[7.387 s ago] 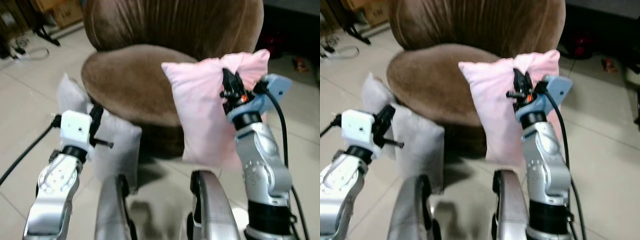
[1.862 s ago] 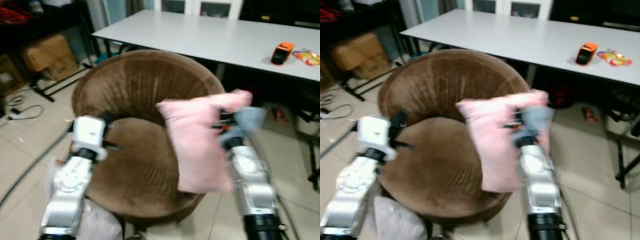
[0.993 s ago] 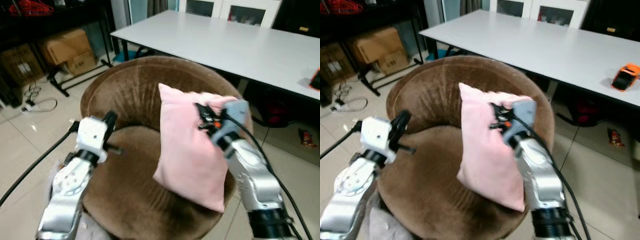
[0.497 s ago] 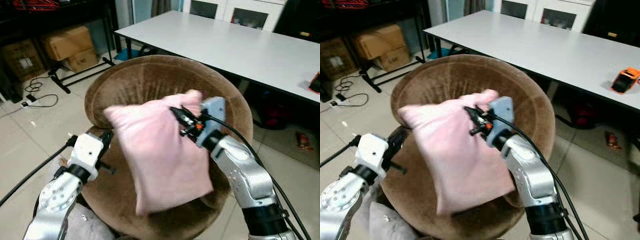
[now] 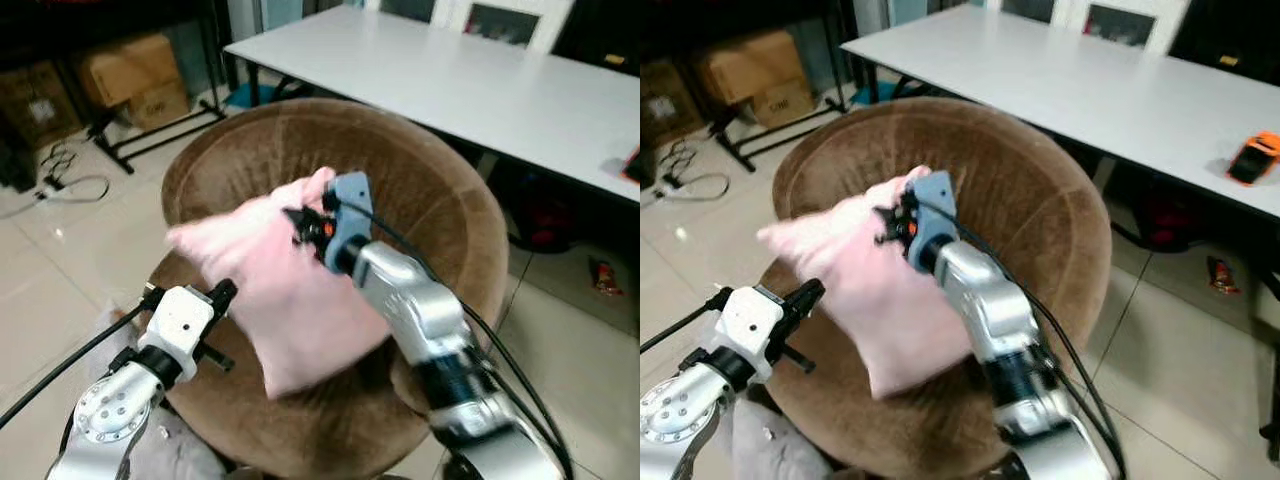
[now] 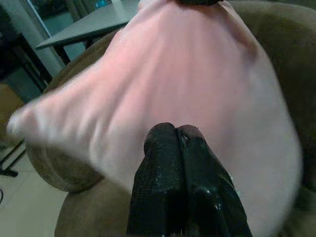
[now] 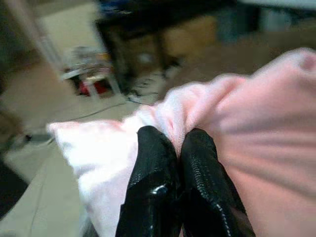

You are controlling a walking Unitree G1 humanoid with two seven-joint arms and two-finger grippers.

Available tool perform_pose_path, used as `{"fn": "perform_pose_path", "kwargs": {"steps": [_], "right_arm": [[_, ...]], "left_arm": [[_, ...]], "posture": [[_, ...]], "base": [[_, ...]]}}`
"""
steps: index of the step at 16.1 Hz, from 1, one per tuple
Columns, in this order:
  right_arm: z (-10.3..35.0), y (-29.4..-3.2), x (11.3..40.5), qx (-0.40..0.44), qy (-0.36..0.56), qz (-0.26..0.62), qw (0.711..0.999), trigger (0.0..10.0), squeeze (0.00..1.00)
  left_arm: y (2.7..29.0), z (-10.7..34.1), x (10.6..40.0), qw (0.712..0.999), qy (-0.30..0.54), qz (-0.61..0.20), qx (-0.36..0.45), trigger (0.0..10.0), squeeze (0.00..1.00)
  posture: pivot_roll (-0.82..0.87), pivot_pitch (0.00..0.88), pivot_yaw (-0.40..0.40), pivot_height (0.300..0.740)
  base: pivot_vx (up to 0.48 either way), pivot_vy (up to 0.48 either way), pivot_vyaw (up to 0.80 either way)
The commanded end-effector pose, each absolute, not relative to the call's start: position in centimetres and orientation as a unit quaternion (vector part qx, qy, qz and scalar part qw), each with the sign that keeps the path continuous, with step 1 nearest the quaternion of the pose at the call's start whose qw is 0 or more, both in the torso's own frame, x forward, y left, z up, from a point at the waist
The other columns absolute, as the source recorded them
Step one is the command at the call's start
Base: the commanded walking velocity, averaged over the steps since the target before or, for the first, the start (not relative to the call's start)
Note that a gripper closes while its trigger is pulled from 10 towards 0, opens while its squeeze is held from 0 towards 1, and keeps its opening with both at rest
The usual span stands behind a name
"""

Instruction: Move the pillow to the sofa from floor

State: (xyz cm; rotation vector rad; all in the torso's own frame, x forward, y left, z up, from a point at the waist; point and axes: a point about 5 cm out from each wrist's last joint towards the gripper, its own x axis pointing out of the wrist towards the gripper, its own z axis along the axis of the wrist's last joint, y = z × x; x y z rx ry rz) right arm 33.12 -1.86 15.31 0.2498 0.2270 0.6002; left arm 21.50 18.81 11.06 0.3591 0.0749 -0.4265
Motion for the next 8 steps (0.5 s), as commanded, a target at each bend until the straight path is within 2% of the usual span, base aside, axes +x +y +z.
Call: {"fn": "perform_pose_path", "kwargs": {"steps": [1, 3, 5, 8], "right_arm": [[16.2, -2.6, 34.2, 0.184, 0.106, 0.236, 0.948, 10.0, 0.00], [14.8, -4.4, 35.9, 0.266, 0.146, 0.110, 0.947, 10.0, 0.00], [12.3, -7.1, 36.6, 0.260, 0.194, -0.025, 0.946, 10.0, 0.00], [11.0, -9.1, 36.6, 0.255, 0.218, -0.113, 0.935, 10.0, 0.00]], "left_arm": [[18.9, 11.2, 21.3, 0.959, 0.041, -0.213, 0.185, 10.0, 0.00], [19.0, 11.2, 21.3, 0.958, 0.045, -0.214, 0.187, 10.0, 0.00], [19.0, 11.1, 21.2, 0.956, 0.049, -0.221, 0.188, 10.0, 0.00], [19.0, 11.1, 21.1, 0.953, 0.054, -0.234, 0.184, 10.0, 0.00]], "posture": [[0.06, 0.051, -0.018, 0.740], [0.06, 0.050, -0.019, 0.740], [0.06, 0.048, -0.020, 0.740], [0.07, 0.046, -0.017, 0.740]], "base": [[0.000, 0.000, 0.00], [0.000, 0.000, 0.00], [0.000, 0.000, 0.00], [0.000, 0.000, 0.00]]}}
